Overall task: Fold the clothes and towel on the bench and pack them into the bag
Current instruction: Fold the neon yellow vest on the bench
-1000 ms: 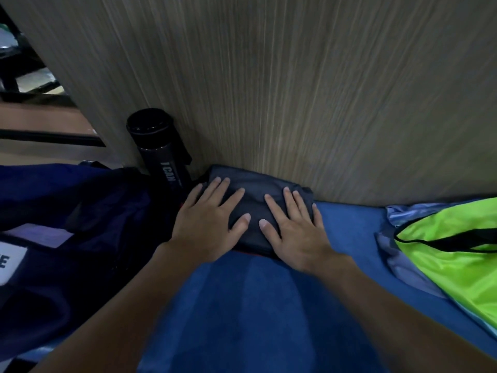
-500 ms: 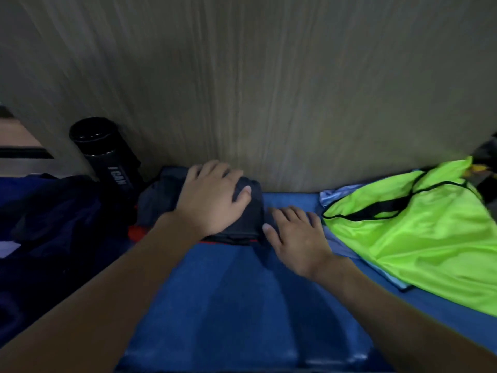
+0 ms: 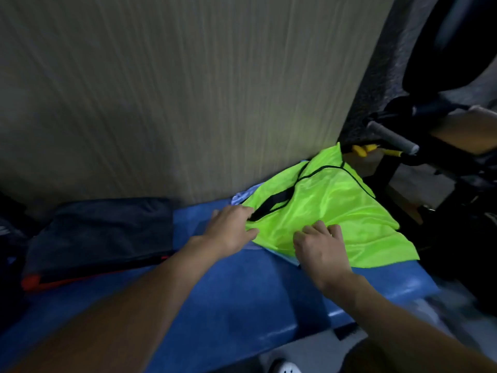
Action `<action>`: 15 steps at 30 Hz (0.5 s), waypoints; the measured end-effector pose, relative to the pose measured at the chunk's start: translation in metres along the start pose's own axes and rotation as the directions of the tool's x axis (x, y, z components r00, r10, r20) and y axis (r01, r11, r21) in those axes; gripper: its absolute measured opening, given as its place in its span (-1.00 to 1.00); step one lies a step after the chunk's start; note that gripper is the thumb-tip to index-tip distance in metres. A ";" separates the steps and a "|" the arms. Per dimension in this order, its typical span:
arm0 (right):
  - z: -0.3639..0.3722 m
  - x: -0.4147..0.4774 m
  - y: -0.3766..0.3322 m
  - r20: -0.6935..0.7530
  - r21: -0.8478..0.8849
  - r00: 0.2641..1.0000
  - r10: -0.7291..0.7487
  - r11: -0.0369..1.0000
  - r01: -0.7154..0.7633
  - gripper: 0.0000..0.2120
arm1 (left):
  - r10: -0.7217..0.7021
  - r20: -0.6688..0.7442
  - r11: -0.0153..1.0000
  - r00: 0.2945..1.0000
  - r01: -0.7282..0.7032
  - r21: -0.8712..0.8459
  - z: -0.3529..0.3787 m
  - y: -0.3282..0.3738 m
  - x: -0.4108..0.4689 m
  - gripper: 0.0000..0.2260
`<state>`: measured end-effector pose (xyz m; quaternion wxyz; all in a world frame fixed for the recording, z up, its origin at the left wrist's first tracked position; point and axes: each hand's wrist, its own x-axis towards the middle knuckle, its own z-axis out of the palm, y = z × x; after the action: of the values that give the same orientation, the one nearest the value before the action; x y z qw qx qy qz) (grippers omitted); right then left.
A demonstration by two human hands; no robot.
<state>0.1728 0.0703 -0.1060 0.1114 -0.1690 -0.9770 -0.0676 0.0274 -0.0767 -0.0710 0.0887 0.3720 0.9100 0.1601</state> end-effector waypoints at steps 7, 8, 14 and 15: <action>-0.002 -0.004 0.024 0.086 0.148 0.996 -0.027 0.989 0.014 -0.62 | 0.018 -0.037 0.990 0.999 -0.013 0.143 0.005 0.003 0.007 -0.88; -0.002 -0.005 0.025 0.150 0.132 0.987 -0.050 0.991 0.030 -0.61 | 0.032 -0.037 0.989 0.999 -0.027 0.146 0.004 0.004 0.006 -0.89; -0.004 -0.010 0.027 0.048 0.170 0.998 0.049 0.984 -0.056 -0.89 | 0.113 -0.266 0.940 0.957 -0.190 -0.285 -0.001 0.010 -0.003 -0.98; -0.008 -0.011 0.028 -0.018 0.234 0.998 0.063 0.970 -0.057 -0.95 | 0.098 -0.295 0.898 0.950 -0.213 -0.385 -0.006 0.014 -0.007 -0.97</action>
<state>0.1938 0.0916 -0.0983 0.1451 -0.1834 -0.9710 0.0491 0.0396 -0.0738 -0.0606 0.0277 0.3919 0.8262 0.4037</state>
